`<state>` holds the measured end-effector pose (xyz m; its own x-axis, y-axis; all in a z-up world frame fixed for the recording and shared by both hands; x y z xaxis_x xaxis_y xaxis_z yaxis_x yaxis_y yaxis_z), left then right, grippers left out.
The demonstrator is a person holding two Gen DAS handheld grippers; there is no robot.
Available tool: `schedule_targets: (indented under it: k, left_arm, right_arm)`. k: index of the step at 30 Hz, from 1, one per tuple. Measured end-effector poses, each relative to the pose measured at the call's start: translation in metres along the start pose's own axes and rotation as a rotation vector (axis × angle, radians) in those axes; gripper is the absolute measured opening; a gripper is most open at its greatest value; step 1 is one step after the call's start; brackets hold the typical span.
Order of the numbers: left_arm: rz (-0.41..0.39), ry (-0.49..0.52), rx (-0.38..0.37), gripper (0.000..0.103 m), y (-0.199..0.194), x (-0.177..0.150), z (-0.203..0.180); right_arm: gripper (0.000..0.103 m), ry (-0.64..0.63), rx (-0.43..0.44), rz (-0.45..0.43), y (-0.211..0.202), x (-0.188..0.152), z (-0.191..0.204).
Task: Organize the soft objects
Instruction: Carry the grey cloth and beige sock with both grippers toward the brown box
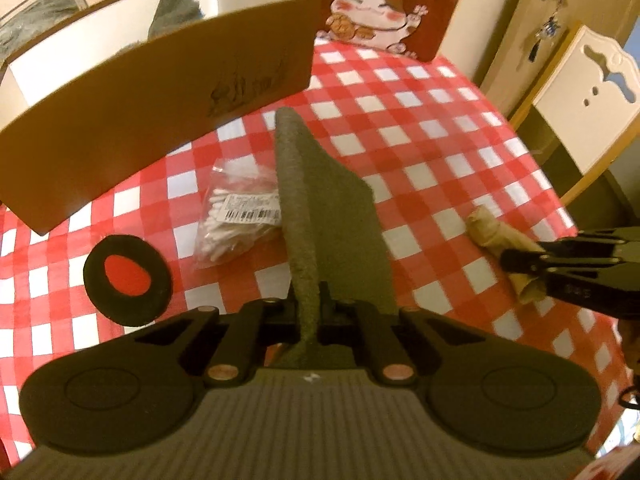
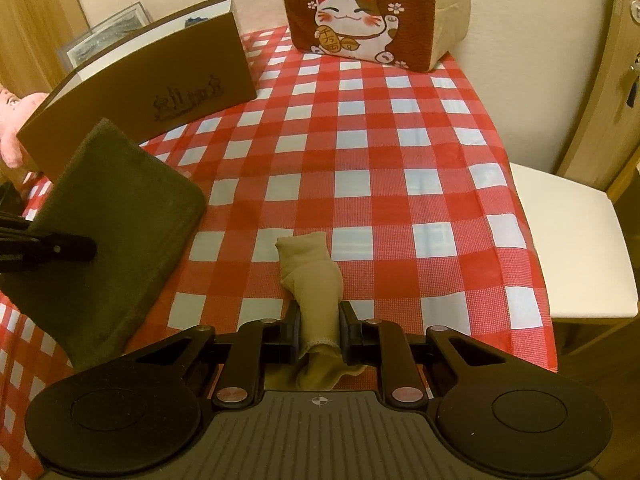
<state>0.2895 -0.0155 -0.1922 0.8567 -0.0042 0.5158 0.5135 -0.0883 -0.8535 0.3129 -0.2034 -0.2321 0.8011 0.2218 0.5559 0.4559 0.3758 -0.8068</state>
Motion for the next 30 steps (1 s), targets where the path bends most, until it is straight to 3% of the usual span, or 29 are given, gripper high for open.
schedule_targets:
  k: [17,30]
  left_arm:
    - [-0.087,-0.001,-0.054,0.004,-0.053,0.008,-0.014]
    - [-0.217,-0.084,-0.046,0.004,-0.11,0.032,0.02]
  right_arm:
    - [0.013,0.063,0.031,-0.076,-0.037,0.016,0.004]
    - [0.013,0.029,0.127,-0.134,-0.056,0.048,0.044]
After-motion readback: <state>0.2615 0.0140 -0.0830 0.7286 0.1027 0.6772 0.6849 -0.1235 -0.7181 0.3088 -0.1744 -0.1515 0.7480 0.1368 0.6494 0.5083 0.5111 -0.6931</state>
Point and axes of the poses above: each gripper's, at about its wrist camera, not at the fingertips, and y roughly the way its jaws point, z to its left, x to its top, the point moved 9 cm from there along y, roughly the way its jaws point
